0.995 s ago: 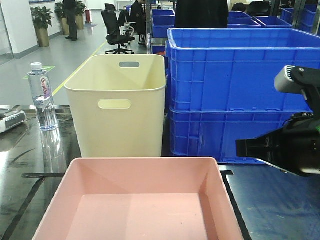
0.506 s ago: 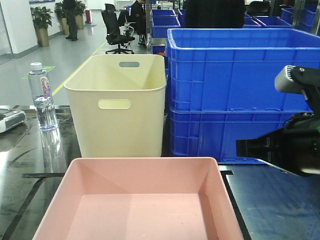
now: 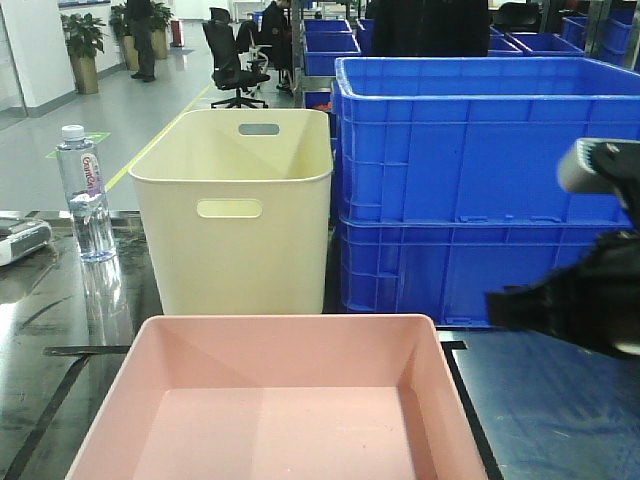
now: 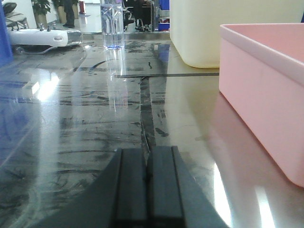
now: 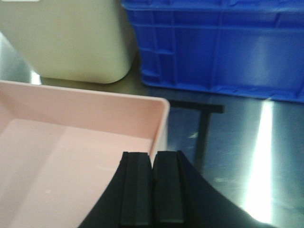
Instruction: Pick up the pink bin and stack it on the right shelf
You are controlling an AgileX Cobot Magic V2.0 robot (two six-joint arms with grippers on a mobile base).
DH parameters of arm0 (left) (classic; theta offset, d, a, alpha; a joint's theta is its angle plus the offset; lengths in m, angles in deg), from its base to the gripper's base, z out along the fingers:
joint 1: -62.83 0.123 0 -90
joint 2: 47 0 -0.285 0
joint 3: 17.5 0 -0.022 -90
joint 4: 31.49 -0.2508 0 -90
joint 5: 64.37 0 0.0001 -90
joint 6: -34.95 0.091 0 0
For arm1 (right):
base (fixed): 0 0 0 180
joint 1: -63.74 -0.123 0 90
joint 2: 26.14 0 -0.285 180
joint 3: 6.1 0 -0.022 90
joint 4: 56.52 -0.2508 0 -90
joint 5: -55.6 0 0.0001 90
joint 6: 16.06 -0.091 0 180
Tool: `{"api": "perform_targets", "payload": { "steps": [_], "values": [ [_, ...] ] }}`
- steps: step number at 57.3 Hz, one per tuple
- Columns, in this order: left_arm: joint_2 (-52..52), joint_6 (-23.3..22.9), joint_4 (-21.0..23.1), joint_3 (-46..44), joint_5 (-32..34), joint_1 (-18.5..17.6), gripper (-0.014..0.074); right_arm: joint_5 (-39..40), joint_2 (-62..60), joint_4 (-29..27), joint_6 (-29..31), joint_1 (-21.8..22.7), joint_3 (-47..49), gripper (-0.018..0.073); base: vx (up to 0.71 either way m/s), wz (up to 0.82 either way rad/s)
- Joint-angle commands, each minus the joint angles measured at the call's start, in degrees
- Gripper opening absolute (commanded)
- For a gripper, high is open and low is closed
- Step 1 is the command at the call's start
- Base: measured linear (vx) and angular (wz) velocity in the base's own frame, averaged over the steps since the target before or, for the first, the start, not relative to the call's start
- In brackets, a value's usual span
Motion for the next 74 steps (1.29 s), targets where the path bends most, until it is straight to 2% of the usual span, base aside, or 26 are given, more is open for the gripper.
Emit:
{"api": "perform_targets", "payload": {
  "steps": [1,10,14,19,24,35,39,52,74],
  "values": [
    [0.28,-0.44,0.10,0.43,4.38,0.20,-0.0001,11.26,-7.24,2.36,1.02,2.77,-5.07,-0.0011,0.00,0.00],
    [0.28,-0.44,0.10,0.49,4.38,0.20,-0.0001,29.07,-23.19,2.16,2.31,12.38,-27.78,-0.0011,0.00,0.00],
    [0.28,-0.44,0.10,0.49,4.38,0.20,-0.0001,33.40,-29.85,2.16,4.30,16.81,-36.53,-0.0011,0.00,0.00],
    [0.28,-0.44,0.10,0.49,4.38,0.20,-0.0001,34.97,-38.00,2.16,7.31,20.79,-46.36,-0.0011,0.00,0.00],
    [0.28,-0.44,0.10,0.49,4.38,0.20,-0.0001,34.91,-45.24,2.10,8.47,22.30,-54.39,-0.0011,0.00,0.00],
    [0.28,-0.44,0.10,0.49,4.38,0.20,-0.0001,34.70,-61.64,-0.67,8.27,22.31,-67.62,-0.0011,0.00,0.00],
    [0.28,-0.44,0.10,0.49,4.38,0.20,-0.0001,29.15,-66.06,-0.86,8.40,22.31,-67.22,-0.0011,0.00,0.00],
    [0.31,-0.44,0.10,0.49,4.24,0.20,-0.0001,28.93,-61.75,-0.95,8.33,22.31,-67.40,-0.0011,0.00,0.00],
    [0.29,-0.44,0.10,0.49,4.24,0.20,-0.0001,28.93,-61.34,-0.95,8.33,22.31,-67.40,-0.0011,0.00,0.00]
  ]
}}
